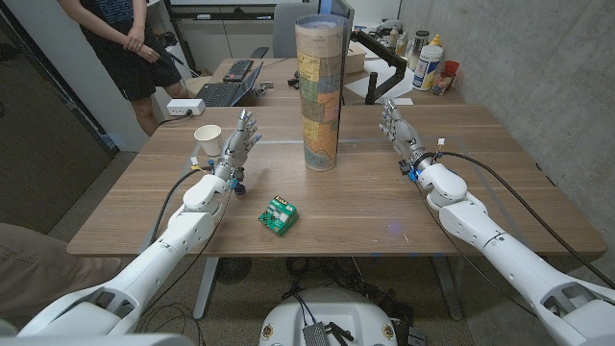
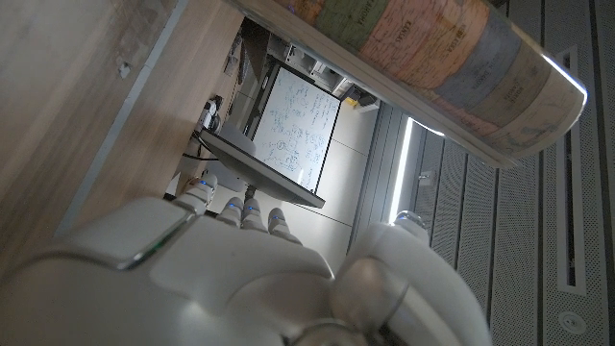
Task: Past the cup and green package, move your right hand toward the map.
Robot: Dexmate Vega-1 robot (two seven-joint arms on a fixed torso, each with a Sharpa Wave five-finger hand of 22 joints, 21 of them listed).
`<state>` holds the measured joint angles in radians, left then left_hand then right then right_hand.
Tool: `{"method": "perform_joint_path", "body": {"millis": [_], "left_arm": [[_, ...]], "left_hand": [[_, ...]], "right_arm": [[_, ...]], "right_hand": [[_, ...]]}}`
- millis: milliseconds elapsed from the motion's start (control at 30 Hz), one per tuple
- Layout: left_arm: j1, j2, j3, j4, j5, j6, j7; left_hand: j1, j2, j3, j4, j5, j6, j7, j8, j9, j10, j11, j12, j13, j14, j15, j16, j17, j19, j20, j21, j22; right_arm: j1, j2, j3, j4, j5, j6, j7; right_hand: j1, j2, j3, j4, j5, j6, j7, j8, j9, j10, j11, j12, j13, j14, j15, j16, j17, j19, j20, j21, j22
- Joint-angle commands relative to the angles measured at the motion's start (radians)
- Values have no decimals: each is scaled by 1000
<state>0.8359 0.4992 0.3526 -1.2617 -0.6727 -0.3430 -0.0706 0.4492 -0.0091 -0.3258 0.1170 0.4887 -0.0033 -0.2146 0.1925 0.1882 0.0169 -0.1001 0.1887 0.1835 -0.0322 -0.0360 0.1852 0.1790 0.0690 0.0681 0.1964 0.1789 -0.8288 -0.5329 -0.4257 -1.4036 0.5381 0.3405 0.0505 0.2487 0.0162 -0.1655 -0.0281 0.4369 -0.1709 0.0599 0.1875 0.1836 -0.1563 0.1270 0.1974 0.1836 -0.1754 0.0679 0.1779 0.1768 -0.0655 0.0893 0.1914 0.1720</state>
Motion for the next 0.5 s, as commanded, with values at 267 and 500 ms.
{"method": "perform_joint_path", "body": {"millis": [267,500], "left_arm": [[12,6,-3,-17,2,5,13],[13,6,-2,-21,6,5,19]], "left_hand": [[-3,0,-1,0,5,7,-5,5,2,-2,1,7,2,-8,-9,1,3,1,-2,0,2],[-3,0,0,0,5,7,-5,5,2,-2,2,7,2,-9,-8,1,2,1,-3,0,2]], "right_arm": [[-7,-4,-4,-9,-6,29,21],[-10,-6,-5,-12,-6,36,29]], "right_hand": [[29,-1,-1,-15,16,-46,12,-3,3,-19,3,-2,4,-69,11,-3,3,-11,-2,-4,3],[40,-2,0,-22,21,-56,15,-3,3,-28,11,-3,4,-73,18,-3,3,-10,-4,-3,3]]}}
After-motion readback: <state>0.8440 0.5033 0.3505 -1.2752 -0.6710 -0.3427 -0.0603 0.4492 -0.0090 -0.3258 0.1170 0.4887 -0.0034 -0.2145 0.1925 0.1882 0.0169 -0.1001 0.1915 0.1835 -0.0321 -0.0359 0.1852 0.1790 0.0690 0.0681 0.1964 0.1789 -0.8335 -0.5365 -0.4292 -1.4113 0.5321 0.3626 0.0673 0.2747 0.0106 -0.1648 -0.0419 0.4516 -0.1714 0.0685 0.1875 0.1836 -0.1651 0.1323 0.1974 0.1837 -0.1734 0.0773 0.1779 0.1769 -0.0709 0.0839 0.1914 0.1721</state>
